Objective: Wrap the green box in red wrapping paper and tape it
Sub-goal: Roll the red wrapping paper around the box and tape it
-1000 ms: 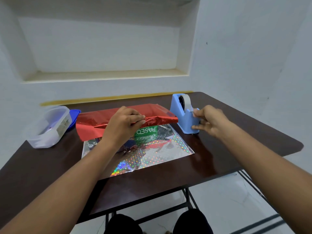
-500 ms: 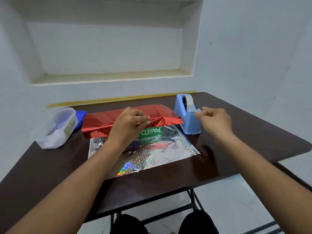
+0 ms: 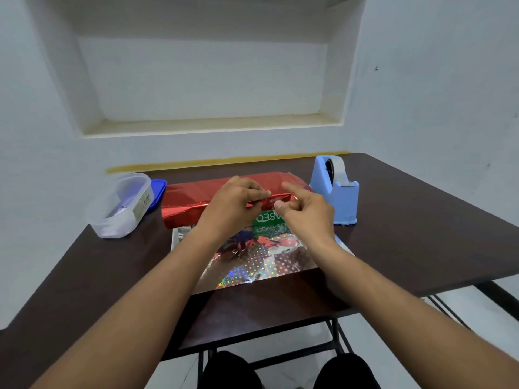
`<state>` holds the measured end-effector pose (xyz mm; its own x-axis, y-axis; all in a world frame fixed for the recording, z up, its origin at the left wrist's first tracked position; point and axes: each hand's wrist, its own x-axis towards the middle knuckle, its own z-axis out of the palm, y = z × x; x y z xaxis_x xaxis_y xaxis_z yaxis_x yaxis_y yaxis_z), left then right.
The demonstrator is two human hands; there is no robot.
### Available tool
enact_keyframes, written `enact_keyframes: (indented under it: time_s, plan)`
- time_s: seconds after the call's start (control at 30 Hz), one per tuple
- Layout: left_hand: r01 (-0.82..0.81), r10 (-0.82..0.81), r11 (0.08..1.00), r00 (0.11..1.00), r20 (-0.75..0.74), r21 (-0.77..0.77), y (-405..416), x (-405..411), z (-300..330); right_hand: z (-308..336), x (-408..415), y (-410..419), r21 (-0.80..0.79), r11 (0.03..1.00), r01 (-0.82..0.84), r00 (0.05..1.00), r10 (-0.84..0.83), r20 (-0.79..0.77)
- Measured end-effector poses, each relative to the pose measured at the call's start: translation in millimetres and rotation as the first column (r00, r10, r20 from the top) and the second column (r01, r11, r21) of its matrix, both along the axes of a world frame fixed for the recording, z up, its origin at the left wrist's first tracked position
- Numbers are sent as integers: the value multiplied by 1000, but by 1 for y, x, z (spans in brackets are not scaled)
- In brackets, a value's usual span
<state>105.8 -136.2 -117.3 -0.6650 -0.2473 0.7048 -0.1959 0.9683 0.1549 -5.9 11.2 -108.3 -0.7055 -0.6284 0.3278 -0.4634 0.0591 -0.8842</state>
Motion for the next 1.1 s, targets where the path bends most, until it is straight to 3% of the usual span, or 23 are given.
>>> enact_keyframes:
  time_s: [0.17, 0.6, 0.8, 0.97, 1.1]
  plan:
    - [0, 0, 1000, 1000, -16, 11, 0, 0, -2, -11, 0, -8, 14, 996, 94, 995, -94, 36]
    - [6, -5, 999, 1000, -23, 44, 0, -1, -3, -22, -5, -35, 257, 937, 236, 969, -246, 8]
    - [12, -10, 999, 1000, -27, 42, -1, -1, -4, -23, -11, -31, 381, 871, 311, 929, -195, -313]
    - [16, -15, 999, 1000, -27, 37, 1, 0, -2, -13, -13, -22, 447, 805, 391, 798, -55, -600]
    - [10, -9, 999, 1000, -29, 36, 1, 0, -2, -1, -14, -22, 343, 850, 398, 769, -106, -630]
